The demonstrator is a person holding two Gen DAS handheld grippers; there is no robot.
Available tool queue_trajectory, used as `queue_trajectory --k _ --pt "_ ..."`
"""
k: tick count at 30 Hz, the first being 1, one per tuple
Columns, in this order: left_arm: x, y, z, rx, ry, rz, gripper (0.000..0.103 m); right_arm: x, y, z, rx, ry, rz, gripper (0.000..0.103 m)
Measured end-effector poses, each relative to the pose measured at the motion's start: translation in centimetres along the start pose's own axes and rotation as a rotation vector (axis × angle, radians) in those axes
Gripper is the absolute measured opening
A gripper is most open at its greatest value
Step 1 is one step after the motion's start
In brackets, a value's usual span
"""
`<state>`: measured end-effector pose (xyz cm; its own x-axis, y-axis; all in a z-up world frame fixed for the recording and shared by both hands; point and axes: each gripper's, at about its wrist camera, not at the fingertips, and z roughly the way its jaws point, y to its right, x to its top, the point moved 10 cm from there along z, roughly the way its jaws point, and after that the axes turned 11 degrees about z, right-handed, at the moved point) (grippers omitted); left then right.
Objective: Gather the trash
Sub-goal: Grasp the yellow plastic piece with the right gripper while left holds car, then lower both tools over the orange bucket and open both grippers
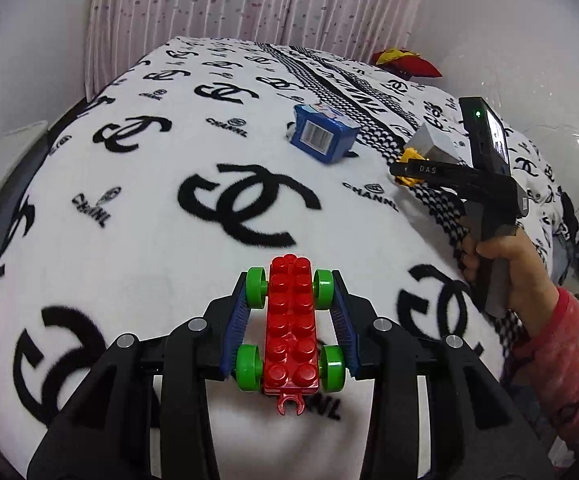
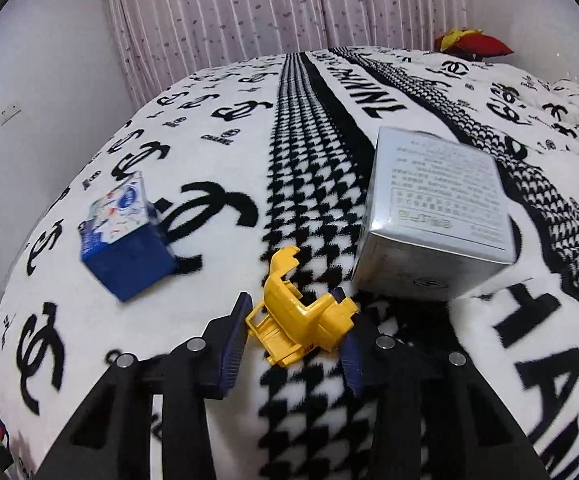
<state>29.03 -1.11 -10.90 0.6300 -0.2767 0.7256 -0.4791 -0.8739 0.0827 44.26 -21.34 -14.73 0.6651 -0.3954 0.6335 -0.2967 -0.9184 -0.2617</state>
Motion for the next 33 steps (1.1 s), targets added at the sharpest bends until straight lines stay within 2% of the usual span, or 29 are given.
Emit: queue_trajectory --k 3,9,15,19,26,33 --pt "-0.3 0.5 -0.7 -0.001 0.004 0.009 0.038 -0.7 -0.4 -2.1 0.002 0.024 -0.027 0.041" --pt "-1.4 2.7 -2.9 -0.039 0.022 0.027 0.038 -3.9 -1.4 -9.2 0.043 0.083 -0.107 0.041" --pt "-4.4 6.2 -6.2 -0.077 0.032 0.06 0.038 -9.4 -1.1 -16.1 0.109 0.074 -0.171 0.041" --pt "-7.8 9.1 -8.3 -0.099 0.011 0.103 0.038 -14.6 -0.1 -20.6 0.15 0.048 -0.198 0.041" --pt "-16.2 14.1 -9.3 -0.173 -0.097 0.133 0.038 -24.6 2.4 -24.8 0.17 -0.037 -0.215 0.041" --pt "-23.8 16.9 -6.5 -0.224 -0.269 0.1 0.038 -32.8 3.9 -25.1 0.153 -0.12 -0.185 0.041"
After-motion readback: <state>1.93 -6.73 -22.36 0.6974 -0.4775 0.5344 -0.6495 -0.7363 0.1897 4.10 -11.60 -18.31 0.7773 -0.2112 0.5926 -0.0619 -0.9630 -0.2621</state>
